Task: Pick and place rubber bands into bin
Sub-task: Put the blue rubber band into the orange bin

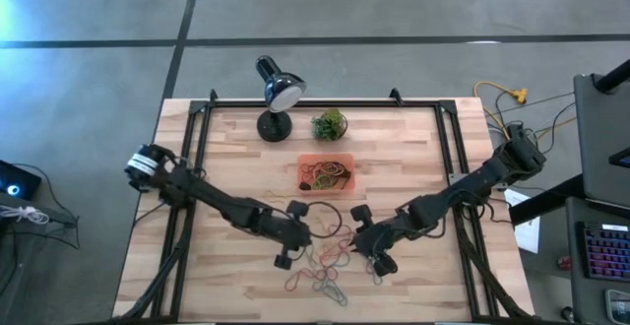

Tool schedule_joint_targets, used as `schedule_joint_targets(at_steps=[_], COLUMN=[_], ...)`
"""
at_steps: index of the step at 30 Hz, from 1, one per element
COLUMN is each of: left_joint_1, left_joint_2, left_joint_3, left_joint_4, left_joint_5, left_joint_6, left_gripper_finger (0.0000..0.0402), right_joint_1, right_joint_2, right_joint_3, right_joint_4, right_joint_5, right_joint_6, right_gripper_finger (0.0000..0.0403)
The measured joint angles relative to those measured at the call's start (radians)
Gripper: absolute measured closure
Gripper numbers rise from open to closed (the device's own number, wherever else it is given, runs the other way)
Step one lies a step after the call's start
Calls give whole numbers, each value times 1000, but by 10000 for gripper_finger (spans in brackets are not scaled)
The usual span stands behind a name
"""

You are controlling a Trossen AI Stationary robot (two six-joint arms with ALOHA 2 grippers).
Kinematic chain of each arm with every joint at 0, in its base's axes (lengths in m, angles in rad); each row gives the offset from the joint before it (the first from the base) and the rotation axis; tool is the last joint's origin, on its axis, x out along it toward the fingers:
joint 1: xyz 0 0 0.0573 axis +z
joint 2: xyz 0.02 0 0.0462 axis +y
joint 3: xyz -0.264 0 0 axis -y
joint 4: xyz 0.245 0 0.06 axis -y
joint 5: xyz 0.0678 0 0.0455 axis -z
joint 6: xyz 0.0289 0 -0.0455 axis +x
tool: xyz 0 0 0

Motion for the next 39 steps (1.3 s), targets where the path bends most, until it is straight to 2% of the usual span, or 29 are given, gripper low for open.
schedule_joint_targets(at_steps=[14,20,27,29,34,39], left_joint_1=[0,43,164,197,272,327], left_joint_2=[-126,-136,-136,-136,-130,-113], left_joint_3=[24,24,25,25,22,4], left_joint_4=[43,159,202,202,203,194], left_joint_5=[-572,-709,-707,-676,-515,-306], left_joint_6=[228,418,452,452,429,318], left_gripper_finger=[402,402,401,401,401,401], right_joint_1=[0,0,0,0,0,0], right_joint_2=[0,0,0,0,0,0], right_joint_3=[0,0,0,0,0,0], right_joint_4=[-1,0,1,1,1,-2], right_joint_5=[0,0,0,0,0,0], right_joint_6=[16,16,20,20,20,21], right_gripper_finger=[344,344,344,344,344,344])
